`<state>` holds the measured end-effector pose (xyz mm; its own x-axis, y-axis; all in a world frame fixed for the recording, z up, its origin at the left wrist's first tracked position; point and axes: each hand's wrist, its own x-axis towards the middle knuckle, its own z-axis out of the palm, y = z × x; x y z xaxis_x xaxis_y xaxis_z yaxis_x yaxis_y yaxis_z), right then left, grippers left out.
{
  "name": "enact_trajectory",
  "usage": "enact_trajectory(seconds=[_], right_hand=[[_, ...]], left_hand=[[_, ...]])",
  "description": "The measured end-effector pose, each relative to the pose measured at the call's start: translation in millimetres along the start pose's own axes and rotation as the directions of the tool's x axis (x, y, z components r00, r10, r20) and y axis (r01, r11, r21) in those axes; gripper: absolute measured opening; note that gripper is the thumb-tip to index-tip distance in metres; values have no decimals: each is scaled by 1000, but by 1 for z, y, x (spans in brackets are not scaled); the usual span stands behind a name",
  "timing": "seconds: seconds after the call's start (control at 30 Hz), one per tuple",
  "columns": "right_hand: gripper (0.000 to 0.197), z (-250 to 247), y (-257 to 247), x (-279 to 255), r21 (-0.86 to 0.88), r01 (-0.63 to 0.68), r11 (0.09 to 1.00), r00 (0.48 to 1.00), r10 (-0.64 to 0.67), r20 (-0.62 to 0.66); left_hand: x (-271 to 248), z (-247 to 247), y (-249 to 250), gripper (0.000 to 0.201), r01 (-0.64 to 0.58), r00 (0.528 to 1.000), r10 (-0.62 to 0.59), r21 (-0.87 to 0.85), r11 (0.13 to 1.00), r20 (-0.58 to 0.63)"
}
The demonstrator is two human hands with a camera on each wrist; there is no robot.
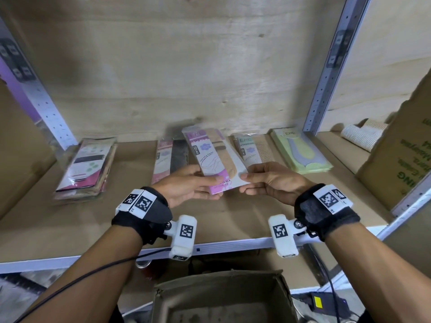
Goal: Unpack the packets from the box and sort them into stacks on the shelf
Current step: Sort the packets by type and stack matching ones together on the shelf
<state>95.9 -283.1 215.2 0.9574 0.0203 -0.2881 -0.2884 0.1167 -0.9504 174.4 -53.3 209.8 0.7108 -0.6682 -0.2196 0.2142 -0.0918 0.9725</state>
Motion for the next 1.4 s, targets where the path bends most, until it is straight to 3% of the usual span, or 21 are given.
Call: enact_trajectory(seconds=[0.23,0.37,0.5,0.6,0.83,0.97,1.07,1.4], right_hand=[[9,-7,6,5,3,89,996,994,-89,-63],[6,-21,0,8,-19,146,989,972,-147,-185],[10,-42,-5,18,-104,180,978,913,-206,-352],[23,-60,-8,28,-198,148,969,856,-226,-464],[23,-83,-13,37,-482,-55,875,753,-280,-595],[22,-82,-14,33,-613,-182,769,771,-275,-574],[35,-78,-17,32,-632,-255,731,796,-213,-567],[42,-73,-19,30,-678,-318,663,819,-168,-549]], left_hand=[[10,4,7,35,-28,999,38,241,970,-37],[28,17,20,35,-45,988,88,299,953,-130],[53,34,36,39,-51,986,97,307,950,-137],[74,48,43,36,-24,987,78,348,937,-144],[110,76,47,41,131,965,26,562,816,-263],[114,91,40,40,220,947,60,776,591,-314],[114,100,35,46,266,939,58,825,498,-339],[118,112,37,56,313,924,84,864,394,-373]])
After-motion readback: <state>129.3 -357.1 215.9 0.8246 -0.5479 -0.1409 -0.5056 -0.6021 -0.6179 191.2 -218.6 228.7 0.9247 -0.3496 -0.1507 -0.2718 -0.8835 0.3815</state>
